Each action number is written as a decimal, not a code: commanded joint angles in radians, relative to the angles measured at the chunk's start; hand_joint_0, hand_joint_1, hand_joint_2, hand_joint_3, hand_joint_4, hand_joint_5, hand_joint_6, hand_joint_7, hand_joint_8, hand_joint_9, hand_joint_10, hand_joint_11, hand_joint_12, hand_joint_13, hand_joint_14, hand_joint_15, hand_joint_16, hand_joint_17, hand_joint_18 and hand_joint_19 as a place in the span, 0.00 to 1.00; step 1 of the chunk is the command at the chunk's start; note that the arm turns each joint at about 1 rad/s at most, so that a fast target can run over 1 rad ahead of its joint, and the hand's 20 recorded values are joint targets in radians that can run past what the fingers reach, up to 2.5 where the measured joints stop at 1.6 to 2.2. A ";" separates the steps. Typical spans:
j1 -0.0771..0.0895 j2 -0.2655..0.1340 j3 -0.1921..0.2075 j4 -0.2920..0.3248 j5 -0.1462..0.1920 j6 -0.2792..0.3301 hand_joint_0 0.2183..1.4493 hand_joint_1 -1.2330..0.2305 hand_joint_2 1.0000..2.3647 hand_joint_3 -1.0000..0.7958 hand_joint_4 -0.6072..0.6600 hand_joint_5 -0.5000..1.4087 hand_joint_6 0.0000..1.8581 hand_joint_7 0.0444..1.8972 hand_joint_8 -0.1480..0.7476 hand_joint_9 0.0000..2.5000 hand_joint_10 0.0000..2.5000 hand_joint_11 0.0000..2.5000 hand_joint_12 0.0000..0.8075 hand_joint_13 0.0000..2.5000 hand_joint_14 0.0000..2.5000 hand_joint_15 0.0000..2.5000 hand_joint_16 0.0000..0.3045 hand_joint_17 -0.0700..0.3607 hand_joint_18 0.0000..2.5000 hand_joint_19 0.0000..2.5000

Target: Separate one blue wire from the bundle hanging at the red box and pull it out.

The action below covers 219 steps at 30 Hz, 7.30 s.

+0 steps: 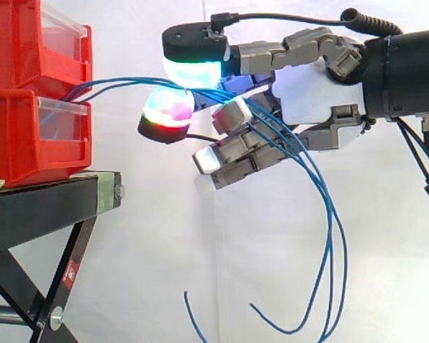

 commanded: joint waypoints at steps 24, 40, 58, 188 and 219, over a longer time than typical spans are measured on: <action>0.001 0.002 0.007 -0.003 0.000 0.000 0.34 0.35 0.02 0.43 0.63 0.17 0.45 0.43 0.58 0.56 0.01 0.55 0.52 0.53 0.00 0.61 0.14 0.38 0.36 0.21; -0.007 0.058 0.015 -0.083 0.011 -0.093 0.34 0.34 0.02 0.43 0.62 0.17 0.45 0.43 0.59 0.56 0.01 0.56 0.52 0.52 0.00 0.61 0.14 0.38 0.35 0.21; -0.008 0.058 0.021 -0.087 0.028 -0.132 0.33 0.31 0.02 0.46 0.61 0.17 0.46 0.44 0.57 0.55 0.01 0.56 0.51 0.52 0.00 0.62 0.15 0.39 0.35 0.22; 0.001 0.063 0.032 -0.099 0.037 -0.133 0.31 0.21 0.01 0.42 0.63 0.13 0.50 0.44 0.53 0.44 0.00 0.65 0.53 0.48 0.00 0.62 0.17 0.44 0.33 0.22; 0.001 0.063 0.033 -0.102 0.037 -0.129 0.32 0.23 0.01 0.39 0.63 0.14 0.50 0.43 0.52 0.47 0.03 0.67 0.53 0.47 0.29 0.64 0.17 0.43 0.38 0.28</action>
